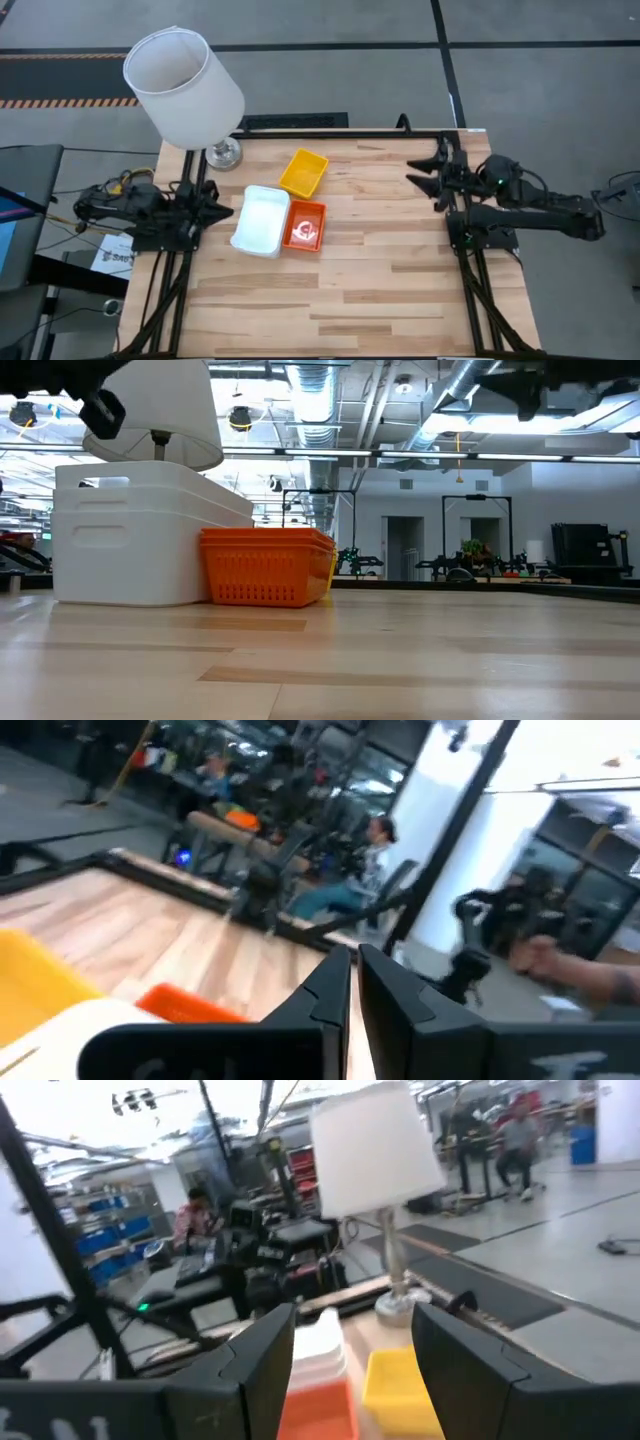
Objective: Stack baskets by color
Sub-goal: Return to Home Position
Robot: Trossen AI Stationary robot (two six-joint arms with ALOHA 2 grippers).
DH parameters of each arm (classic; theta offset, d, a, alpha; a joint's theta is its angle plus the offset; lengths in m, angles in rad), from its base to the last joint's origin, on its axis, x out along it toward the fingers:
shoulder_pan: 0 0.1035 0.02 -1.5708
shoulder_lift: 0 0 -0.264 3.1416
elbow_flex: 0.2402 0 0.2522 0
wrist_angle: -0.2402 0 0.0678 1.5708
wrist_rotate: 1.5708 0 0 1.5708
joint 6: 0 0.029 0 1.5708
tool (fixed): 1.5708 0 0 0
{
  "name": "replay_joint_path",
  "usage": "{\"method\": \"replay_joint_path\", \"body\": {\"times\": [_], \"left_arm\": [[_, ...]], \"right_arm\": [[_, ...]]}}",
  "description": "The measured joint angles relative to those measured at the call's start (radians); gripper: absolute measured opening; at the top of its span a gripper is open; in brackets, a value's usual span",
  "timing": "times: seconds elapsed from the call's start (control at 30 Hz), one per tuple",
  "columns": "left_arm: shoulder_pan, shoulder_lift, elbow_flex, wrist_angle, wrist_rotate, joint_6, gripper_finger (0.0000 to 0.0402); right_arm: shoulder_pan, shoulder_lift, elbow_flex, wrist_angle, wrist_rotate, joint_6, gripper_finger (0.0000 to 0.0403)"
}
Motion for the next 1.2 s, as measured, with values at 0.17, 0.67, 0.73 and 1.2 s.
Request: {"method": "replay_joint_path", "body": {"times": [0.17, 0.67, 0.73, 1.2], "left_arm": [[0.000, 0.018, -0.103, 0.036, -0.008, -0.011, 0.0012], [0.001, 0.014, -0.269, 0.197, 0.013, 0.014, 0.0012], [0.001, 0.014, -0.269, 0.197, 0.013, 0.023, 0.0012], [0.001, 0.014, -0.270, 0.197, 0.021, 0.017, 0.0012]], "right_arm": [[0.054, -0.082, -0.173, 0.065, -0.001, -0.008, 0.0225], [0.167, -0.113, -0.512, 0.410, 0.031, -0.015, 0.0225], [0.162, -0.113, -0.512, 0.411, 0.031, -0.018, 0.0225], [0.144, -0.113, -0.513, 0.262, 0.032, -0.017, 0.0225]]}}
